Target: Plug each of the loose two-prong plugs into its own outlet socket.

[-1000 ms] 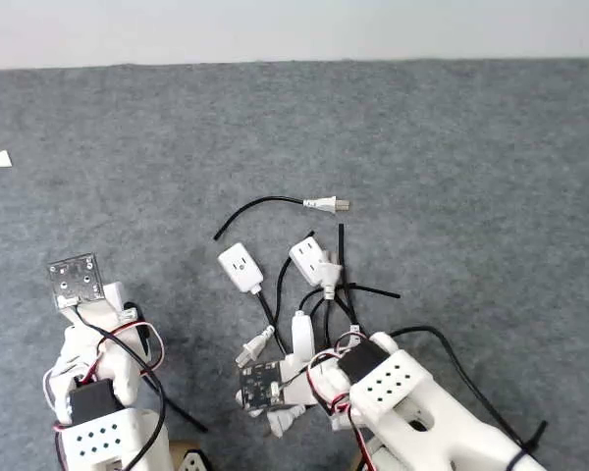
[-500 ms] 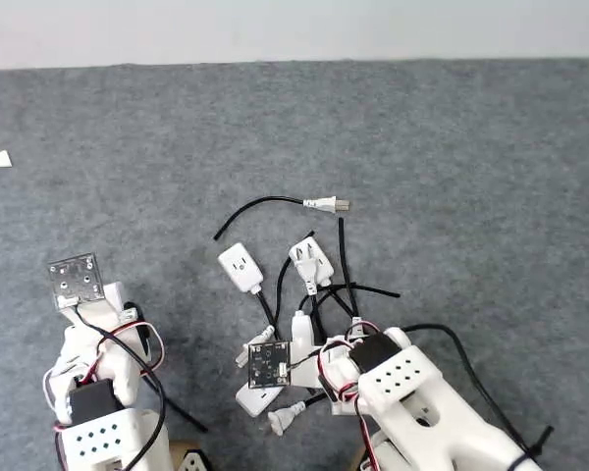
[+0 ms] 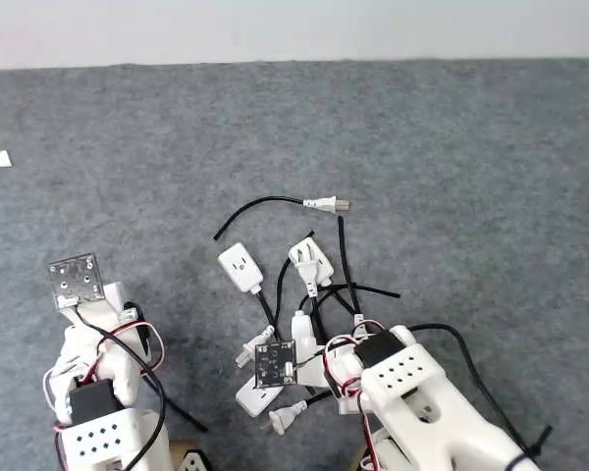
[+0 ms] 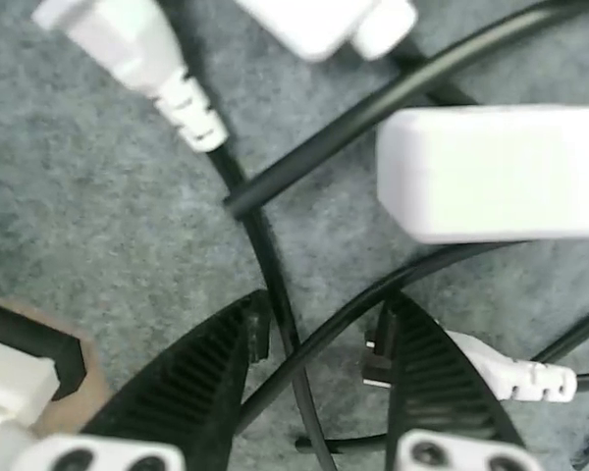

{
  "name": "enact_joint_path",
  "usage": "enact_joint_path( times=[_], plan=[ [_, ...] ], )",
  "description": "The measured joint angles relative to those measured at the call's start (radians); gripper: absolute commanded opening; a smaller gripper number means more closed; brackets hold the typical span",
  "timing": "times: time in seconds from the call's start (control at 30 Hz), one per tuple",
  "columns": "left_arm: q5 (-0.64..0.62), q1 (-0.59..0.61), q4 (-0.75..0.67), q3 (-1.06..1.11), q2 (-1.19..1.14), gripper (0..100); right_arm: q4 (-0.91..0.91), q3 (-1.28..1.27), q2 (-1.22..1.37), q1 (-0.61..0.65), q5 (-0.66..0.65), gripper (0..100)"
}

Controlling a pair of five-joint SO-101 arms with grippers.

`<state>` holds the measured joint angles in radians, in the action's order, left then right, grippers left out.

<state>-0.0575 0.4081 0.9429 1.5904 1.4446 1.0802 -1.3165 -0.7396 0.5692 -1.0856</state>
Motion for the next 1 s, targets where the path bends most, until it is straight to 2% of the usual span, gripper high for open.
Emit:
enact_joint_path(
  times=[0.1, 0.23, 0.33, 0.57, 0.67, 0.87, 1.0],
  plan=[
    [0.000, 0.000, 0.000, 0.000, 0.000, 2, 0.011, 0.000, -0.005, 0.000, -0.028, 16.4],
    [0.000, 0.000, 0.000, 0.000, 0.000, 2, 0.002, 0.000, -0.006, 0.000, -0.032, 0.2],
    [0.000, 0.000, 0.000, 0.000, 0.000, 2, -0.048, -0.002, 0.003, -0.008, -0.026, 1.8],
    [0.000, 0.000, 0.000, 0.000, 0.000, 2, -0.143, -0.002, 0.012, -0.118, 0.044, 0.9],
    [0.000, 0.000, 0.000, 0.000, 0.000, 2, -0.172, 0.064, 0.014, -0.210, 0.137, 0.9],
    [0.000, 0.000, 0.000, 0.000, 0.000, 2, -0.319, 0.227, 0.014, -0.446, 0.423, 0.9],
    [0.000, 0.000, 0.000, 0.000, 0.000, 2, -0.382, 0.264, 0.014, -0.535, 0.542, 0.9]
  ],
)
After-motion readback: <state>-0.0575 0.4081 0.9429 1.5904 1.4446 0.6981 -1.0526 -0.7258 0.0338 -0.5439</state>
